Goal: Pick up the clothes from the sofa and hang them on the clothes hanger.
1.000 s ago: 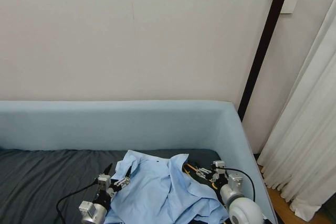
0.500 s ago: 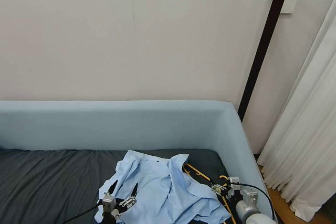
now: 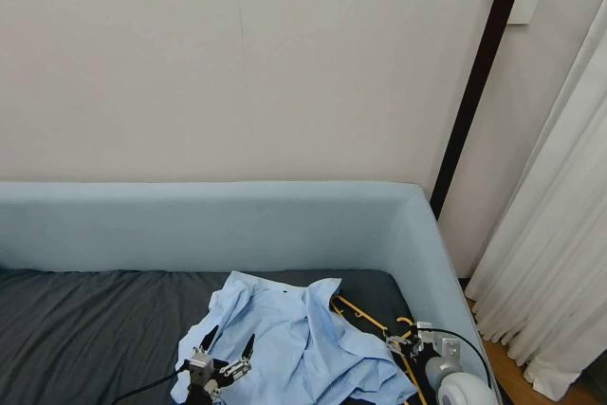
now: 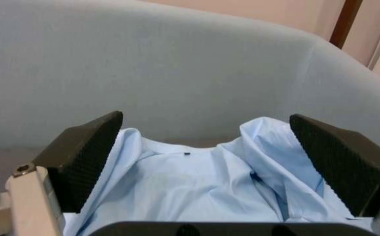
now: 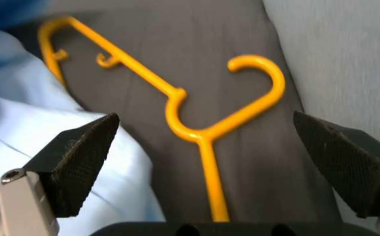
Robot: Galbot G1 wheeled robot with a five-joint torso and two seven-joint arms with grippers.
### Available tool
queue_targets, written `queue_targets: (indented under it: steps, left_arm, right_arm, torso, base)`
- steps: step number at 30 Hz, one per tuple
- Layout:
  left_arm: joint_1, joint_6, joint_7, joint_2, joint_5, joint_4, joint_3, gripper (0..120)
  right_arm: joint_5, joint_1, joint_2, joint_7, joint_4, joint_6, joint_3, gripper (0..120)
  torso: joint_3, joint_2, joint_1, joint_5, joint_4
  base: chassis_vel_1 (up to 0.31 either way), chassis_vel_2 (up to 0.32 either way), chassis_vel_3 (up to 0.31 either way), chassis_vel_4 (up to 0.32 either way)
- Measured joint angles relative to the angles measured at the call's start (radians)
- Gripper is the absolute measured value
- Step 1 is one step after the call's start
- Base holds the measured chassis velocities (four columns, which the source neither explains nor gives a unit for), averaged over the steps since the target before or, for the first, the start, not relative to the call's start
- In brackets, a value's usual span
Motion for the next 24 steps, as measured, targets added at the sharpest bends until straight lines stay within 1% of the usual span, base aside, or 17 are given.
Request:
queue_targets:
  steps: [8,15,24]
  left_arm:
    - [0.02,0.013,-0.002,-0.003,0.004,-0.023,-0.005,100]
    - [0.035,0.011,-0.003,0.0,-0.002,-0.028,-0.014,100]
    - [0.041,0.01,-0.003,0.007,-0.004,-0.037,-0.015,100]
  right_arm:
    - [0.011,0.046,0.028,0.031,-0.062,-0.032,-0.015,100]
    - [0.009,0.063,0.024,0.045,-0.099,-0.065,-0.026,100]
    - [0.013,0.097,0.026,0.057,-0.149,-0.077,-0.049,100]
  torso:
    - [0.0,0.0,0.0,0.0,0.0003]
    - [0.0,0.0,0.0,0.0,0.0001]
    - [0.0,0.0,0.0,0.0001,0.0002]
  base:
    - [0.0,0.0,0.0,0.0]
    - [0.0,0.0,0.0,0.0]
    - [0.0,0.0,0.0,0.0]
